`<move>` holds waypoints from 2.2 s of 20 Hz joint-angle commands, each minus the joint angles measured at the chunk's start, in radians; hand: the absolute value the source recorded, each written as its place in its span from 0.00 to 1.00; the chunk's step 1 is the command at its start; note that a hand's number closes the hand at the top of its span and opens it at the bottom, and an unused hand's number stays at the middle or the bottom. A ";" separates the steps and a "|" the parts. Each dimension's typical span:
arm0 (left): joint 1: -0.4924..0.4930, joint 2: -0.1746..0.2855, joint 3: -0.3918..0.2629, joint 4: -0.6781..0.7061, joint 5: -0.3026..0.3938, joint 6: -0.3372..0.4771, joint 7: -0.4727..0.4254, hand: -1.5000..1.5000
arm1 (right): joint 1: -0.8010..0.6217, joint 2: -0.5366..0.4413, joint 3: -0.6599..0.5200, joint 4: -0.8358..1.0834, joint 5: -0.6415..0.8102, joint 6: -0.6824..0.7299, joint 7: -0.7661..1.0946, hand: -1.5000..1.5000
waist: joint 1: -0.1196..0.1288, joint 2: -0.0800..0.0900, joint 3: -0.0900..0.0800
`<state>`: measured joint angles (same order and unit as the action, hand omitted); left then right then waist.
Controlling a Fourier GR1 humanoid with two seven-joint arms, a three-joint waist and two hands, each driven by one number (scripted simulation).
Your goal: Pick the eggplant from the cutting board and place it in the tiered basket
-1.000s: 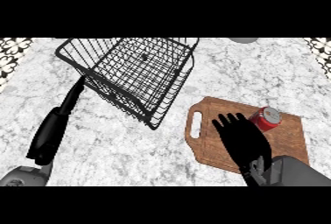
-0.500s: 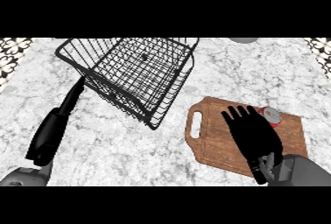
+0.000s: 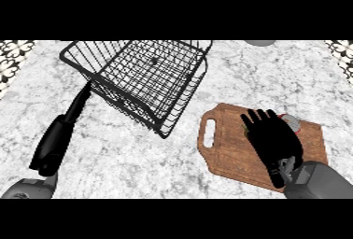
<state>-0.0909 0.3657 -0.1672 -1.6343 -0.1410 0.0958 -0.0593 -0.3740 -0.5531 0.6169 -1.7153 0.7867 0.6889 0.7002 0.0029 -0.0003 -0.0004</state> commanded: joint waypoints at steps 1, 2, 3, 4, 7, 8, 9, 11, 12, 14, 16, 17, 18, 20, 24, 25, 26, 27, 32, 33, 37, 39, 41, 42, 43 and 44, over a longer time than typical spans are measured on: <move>-0.013 -0.002 0.024 -0.083 0.003 -0.042 0.094 0.50 | 0.028 0.058 -0.003 0.083 0.081 -0.045 -0.040 0.00 | 0.002 0.000 0.001; 0.013 -0.029 0.020 -0.013 -0.038 -0.026 0.001 0.50 | 0.018 0.061 -0.033 0.094 0.097 -0.021 -0.069 0.00 | 0.000 0.000 0.000; 0.022 -0.010 0.048 -0.020 -0.010 -0.047 -0.020 0.50 | 0.077 0.055 -0.002 0.086 0.126 -0.067 -0.063 0.00 | 0.000 0.000 0.000; 0.004 -0.002 0.074 -0.008 0.003 -0.071 -0.013 0.50 | 0.006 0.066 -0.049 0.150 0.125 -0.052 -0.119 0.00 | 0.002 0.001 0.000; -0.039 -0.022 0.068 -0.058 -0.024 -0.078 0.074 0.50 | 0.038 0.077 -0.071 0.101 0.149 -0.049 -0.127 0.00 | -0.001 0.000 0.001; 0.021 -0.013 0.073 -0.087 -0.016 -0.092 0.044 0.50 | 0.086 0.065 -0.051 0.154 0.189 -0.129 -0.171 0.00 | 0.001 0.000 0.001; -0.038 -0.057 0.070 -0.005 -0.050 -0.065 0.030 0.50 | 0.082 0.083 -0.071 0.153 0.204 -0.106 -0.164 0.00 | -0.002 0.000 0.000; 0.080 -0.030 0.086 -0.070 -0.019 -0.103 -0.015 0.50 | 0.025 0.114 -0.099 0.223 0.202 -0.104 -0.201 0.00 | 0.005 0.000 0.000; 0.032 -0.076 0.071 -0.015 -0.074 -0.070 -0.017 0.50 | 0.076 0.090 -0.124 0.121 0.209 -0.044 -0.190 0.00 | -0.002 0.000 0.000; 0.043 -0.071 0.095 -0.044 -0.054 -0.099 -0.019 0.50 | 0.113 0.111 -0.109 0.158 0.258 -0.100 -0.211 0.00 | -0.001 0.000 0.000; 0.003 -0.092 0.086 0.003 -0.075 -0.085 -0.016 0.50 | 0.055 0.097 -0.150 0.280 0.252 -0.138 -0.297 0.00 | 0.000 0.001 0.000; -0.017 -0.087 0.113 0.026 -0.075 -0.108 -0.020 0.50 | 0.116 0.114 -0.139 0.190 0.283 -0.105 -0.257 0.00 | -0.003 0.000 0.000; 0.004 -0.105 0.079 0.011 -0.102 -0.087 -0.032 0.50 | 0.086 0.143 -0.119 0.316 0.307 -0.199 -0.303 0.00 | 0.000 0.001 0.001; -0.003 -0.113 0.083 -0.014 -0.101 -0.094 0.009 0.50 | 0.083 0.147 -0.106 0.350 0.338 -0.188 -0.322 0.00 | 0.001 0.001 0.001; -0.027 -0.093 0.107 -0.022 -0.077 -0.126 0.024 0.50 | 0.063 0.205 -0.163 0.351 0.244 -0.178 -0.388 1.00 | 0.002 0.002 0.001; -0.003 -0.119 0.085 -0.049 -0.112 -0.090 0.040 0.50 | 0.100 0.196 -0.162 0.336 0.248 -0.208 -0.404 1.00 | 0.001 0.001 0.001; -0.015 -0.136 0.091 0.010 -0.121 -0.075 -0.013 0.50 | 0.110 0.168 -0.140 0.377 0.296 -0.287 -0.459 1.00 | -0.001 0.002 0.001; 0.057 -0.107 0.102 -0.042 -0.087 -0.122 -0.022 0.50 | 0.129 0.152 -0.131 0.293 0.302 -0.247 -0.454 1.00 | 0.000 0.000 0.000; 0.062 -0.109 0.099 -0.119 -0.099 -0.138 0.032 0.50 | 0.128 0.157 -0.126 0.266 0.347 -0.320 -0.516 1.00 | 0.002 -0.001 0.001; 0.020 -0.093 0.136 -0.064 -0.080 -0.165 0.008 0.50 | 0.093 0.209 -0.126 0.279 0.378 -0.300 -0.475 1.00 | 0.000 0.000 0.000; 0.011 -0.093 0.157 -0.014 -0.078 -0.149 -0.019 0.50 | 0.200 0.188 -0.229 0.171 0.369 -0.365 -0.343 1.00 | -0.020 -0.003 0.000; 0.038 -0.109 0.140 -0.035 -0.113 -0.112 0.009 0.50 | 0.235 0.210 -0.367 0.184 0.338 -0.422 -0.226 1.00 | -0.049 -0.009 0.001; 0.065 -0.101 0.157 -0.047 -0.101 -0.112 -0.009 0.50 | 0.260 0.240 -0.484 0.163 0.317 -0.459 -0.106 1.00 | -0.069 -0.015 0.001; 0.051 -0.088 0.167 -0.051 -0.086 -0.133 0.008 0.50 | 0.282 0.250 -0.488 0.118 0.329 -0.470 -0.067 1.00 | -0.062 -0.013 0.000; 0.033 -0.120 0.139 -0.040 -0.109 -0.109 0.005 0.50 | 0.304 0.271 -0.477 0.091 0.356 -0.492 -0.027 1.00 | -0.052 -0.008 0.000; 0.074 -0.085 0.159 -0.050 -0.094 -0.137 -0.034 0.50 | 0.341 0.252 -0.493 0.015 0.348 -0.494 -0.026 1.00 | -0.040 -0.009 -0.001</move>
<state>-0.0370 0.2622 -0.0220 -1.6827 -0.2407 -0.0279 -0.0687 -0.1152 -0.3172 0.2067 -1.5879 1.1292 0.2503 0.5546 -0.0404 -0.0106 -0.0004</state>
